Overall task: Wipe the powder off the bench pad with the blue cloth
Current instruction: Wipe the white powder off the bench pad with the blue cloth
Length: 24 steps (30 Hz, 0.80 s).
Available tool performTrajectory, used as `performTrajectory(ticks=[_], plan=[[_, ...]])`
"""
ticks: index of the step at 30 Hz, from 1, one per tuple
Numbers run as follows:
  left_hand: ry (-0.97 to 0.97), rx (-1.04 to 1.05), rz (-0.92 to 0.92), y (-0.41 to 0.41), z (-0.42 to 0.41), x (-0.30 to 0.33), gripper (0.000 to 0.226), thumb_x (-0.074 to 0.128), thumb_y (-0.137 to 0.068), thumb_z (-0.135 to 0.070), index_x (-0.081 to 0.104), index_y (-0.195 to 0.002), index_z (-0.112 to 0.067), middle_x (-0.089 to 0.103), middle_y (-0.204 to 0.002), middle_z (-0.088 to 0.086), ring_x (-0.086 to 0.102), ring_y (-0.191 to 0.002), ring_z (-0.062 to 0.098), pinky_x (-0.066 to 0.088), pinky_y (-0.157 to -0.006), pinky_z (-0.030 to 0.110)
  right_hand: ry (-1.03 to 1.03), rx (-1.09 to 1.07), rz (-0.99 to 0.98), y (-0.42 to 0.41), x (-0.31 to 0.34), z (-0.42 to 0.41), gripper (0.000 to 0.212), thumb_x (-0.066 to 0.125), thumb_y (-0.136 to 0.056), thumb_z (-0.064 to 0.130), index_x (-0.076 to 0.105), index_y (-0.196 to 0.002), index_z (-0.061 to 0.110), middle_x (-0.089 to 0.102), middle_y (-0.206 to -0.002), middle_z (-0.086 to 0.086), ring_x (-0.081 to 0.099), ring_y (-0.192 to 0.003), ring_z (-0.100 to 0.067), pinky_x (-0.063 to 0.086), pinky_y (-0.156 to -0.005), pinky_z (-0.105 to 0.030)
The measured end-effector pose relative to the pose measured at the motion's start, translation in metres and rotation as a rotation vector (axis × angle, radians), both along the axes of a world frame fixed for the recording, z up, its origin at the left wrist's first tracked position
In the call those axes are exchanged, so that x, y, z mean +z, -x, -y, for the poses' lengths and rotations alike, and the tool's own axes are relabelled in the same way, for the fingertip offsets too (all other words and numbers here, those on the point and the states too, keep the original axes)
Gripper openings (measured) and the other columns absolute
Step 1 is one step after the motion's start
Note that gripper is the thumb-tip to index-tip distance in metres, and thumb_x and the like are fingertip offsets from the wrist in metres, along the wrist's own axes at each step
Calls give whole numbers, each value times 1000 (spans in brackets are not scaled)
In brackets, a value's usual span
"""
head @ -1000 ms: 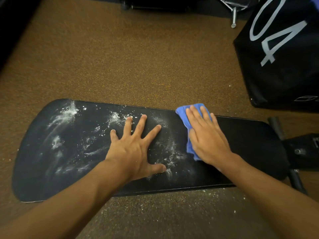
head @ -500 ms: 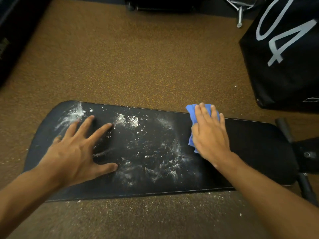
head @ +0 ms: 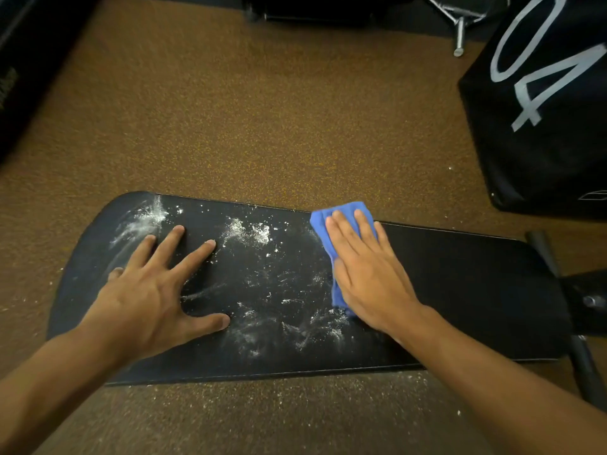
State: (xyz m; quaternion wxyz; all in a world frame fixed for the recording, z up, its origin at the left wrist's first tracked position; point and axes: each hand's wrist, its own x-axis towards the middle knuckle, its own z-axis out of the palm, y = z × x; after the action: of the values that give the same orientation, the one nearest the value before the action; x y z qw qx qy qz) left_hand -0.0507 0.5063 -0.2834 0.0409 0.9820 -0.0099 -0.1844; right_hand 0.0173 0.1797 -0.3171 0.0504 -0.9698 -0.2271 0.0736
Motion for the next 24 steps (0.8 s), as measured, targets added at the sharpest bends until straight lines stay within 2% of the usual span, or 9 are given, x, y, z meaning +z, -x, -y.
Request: performTrajectory(ticks=[2, 3, 6, 8, 11, 14, 16, 20, 24], plan=[[-17, -5, -17, -1, 1, 3, 123, 22, -48, -109, -6, -155, -55, -7, -169, -4, 1, -155, 32, 35, -115, 60, 30, 105, -33, 14, 4, 28, 64, 17, -100, 34, 15, -161, 18, 10, -169, 3, -3, -156, -21, 7, -126, -47], [-32, -11, -25, -1, 1, 4, 123, 21, -48, -109, -8, -154, -55, -9, -169, -4, 0, -155, 32, 35, -115, 60, 37, 81, -35, 13, 4, 40, 64, 17, -100, 35, 15, -161, 19, 11, -169, 3, -3, -156, -20, 8, -126, -47], [-64, -28, -39, -1, 3, 6, 124, 18, -48, -107, -11, -155, -52, -12, -168, -4, -1, -154, 32, 37, -112, 58, 34, -212, -10, -18, -3, 33, 72, 8, -93, 39, 17, -161, 17, 17, -169, -1, 5, -156, -27, 8, -125, -50], [-67, -28, -45, -1, 4, 6, 125, 18, -47, -107, -11, -155, -52, -12, -168, -4, -2, -154, 32, 36, -112, 59, -4, -293, 0, -26, -2, -6, 76, 4, -90, 40, 18, -160, 15, 18, -169, -3, 7, -155, -32, 8, -125, -52], [-62, -23, -47, -1, 3, 4, 124, 20, -48, -107, -13, -154, -52, -14, -168, -3, -2, -154, 33, 35, -112, 60, 13, -49, -8, 13, -1, -28, 67, 10, -98, 36, 13, -161, 14, 11, -170, -2, 0, -156, -28, 7, -126, -51], [-70, -24, -72, -2, 2, 5, 122, 28, -54, -106, -17, -153, -51, -18, -168, -2, -5, -155, 34, 32, -114, 61, 4, 86, -53, 41, 6, 4, 61, 18, -103, 34, 12, -162, 19, 6, -170, 4, -7, -156, -18, 5, -126, -46], [-76, -29, -78, -3, 3, 5, 120, 31, -57, -104, -18, -153, -51, -19, -168, -2, -6, -155, 34, 31, -114, 61, 20, 13, -45, 27, 3, 18, 63, 15, -100, 35, 14, -162, 19, 9, -170, 4, -7, -156, -18, 5, -126, -45], [-82, -22, -89, -2, 4, 4, 120, 32, -57, -103, -17, -153, -50, -19, -167, -4, -7, -154, 34, 30, -115, 61, 18, -257, 15, -24, -7, -22, 72, 9, -92, 37, 19, -160, 13, 19, -168, -5, 9, -155, -33, 11, -124, -53], [-81, -17, -92, -4, 4, 4, 120, 32, -57, -103, -17, -153, -51, -20, -167, -4, -7, -154, 34, 29, -116, 62, 26, -2, 9, 18, -2, -30, 64, 16, -99, 33, 17, -161, 14, 14, -169, -2, 5, -156, -27, 10, -126, -49]])
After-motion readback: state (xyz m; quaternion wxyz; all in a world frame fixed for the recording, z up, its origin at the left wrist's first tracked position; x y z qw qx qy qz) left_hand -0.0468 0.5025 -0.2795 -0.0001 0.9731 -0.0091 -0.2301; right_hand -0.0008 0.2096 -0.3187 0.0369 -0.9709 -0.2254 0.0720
